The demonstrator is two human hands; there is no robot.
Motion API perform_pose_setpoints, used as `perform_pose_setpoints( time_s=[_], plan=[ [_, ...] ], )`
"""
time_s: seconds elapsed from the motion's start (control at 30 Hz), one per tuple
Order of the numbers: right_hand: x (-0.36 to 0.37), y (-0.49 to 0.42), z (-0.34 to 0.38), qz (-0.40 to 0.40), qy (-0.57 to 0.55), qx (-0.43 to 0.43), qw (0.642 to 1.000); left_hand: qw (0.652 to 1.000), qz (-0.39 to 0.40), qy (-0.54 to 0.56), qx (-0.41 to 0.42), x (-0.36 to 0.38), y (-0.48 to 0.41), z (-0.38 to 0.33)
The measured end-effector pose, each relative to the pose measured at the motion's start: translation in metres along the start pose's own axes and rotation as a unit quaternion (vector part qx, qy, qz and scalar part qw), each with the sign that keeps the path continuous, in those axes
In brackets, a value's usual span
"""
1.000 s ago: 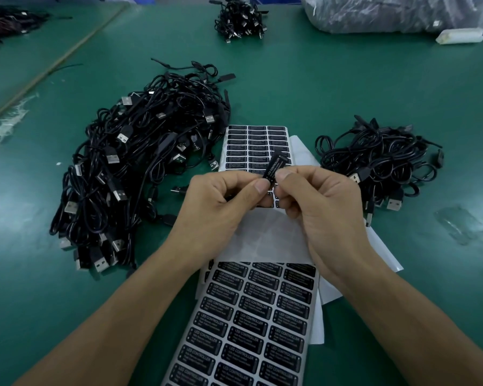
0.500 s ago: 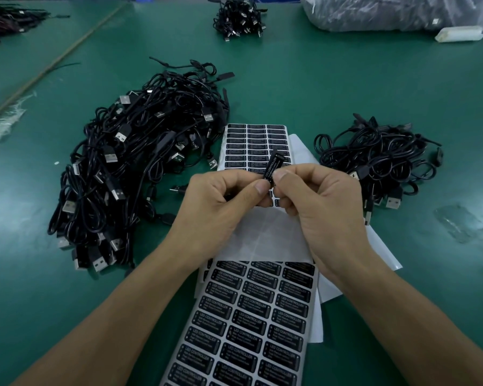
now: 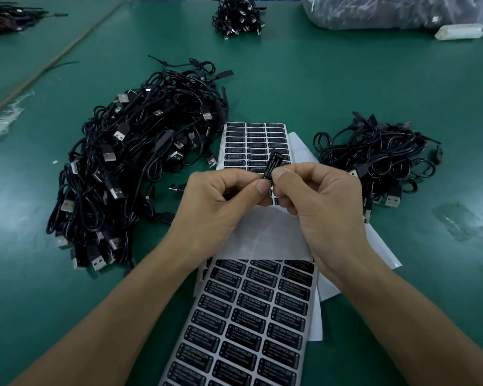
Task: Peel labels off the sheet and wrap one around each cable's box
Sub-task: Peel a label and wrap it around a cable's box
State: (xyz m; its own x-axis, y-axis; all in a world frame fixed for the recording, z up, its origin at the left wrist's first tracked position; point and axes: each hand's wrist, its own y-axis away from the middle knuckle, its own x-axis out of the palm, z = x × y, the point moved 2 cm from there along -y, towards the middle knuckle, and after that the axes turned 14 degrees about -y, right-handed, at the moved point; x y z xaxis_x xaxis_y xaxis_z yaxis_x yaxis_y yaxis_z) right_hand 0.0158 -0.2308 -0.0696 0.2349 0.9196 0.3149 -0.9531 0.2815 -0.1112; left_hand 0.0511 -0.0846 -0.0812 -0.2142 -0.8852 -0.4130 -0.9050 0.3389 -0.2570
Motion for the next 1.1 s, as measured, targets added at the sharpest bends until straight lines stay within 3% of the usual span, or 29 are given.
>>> perform_pose_setpoints(
  time_s=[0.43,1.1],
  plan=[
    [0.0021,0.0039,0.0,-0.001,0.009,-0.019,1.0,1.0,-0.019,0.0,0.002,0.0007,0.0032,-0.003],
    [0.0027,0.0065,0.0009,-0.005,0.126,-0.086,0.988,0.998,-0.064,-0.013,-0.006,0.005,0.0044,-0.0065]
  ],
)
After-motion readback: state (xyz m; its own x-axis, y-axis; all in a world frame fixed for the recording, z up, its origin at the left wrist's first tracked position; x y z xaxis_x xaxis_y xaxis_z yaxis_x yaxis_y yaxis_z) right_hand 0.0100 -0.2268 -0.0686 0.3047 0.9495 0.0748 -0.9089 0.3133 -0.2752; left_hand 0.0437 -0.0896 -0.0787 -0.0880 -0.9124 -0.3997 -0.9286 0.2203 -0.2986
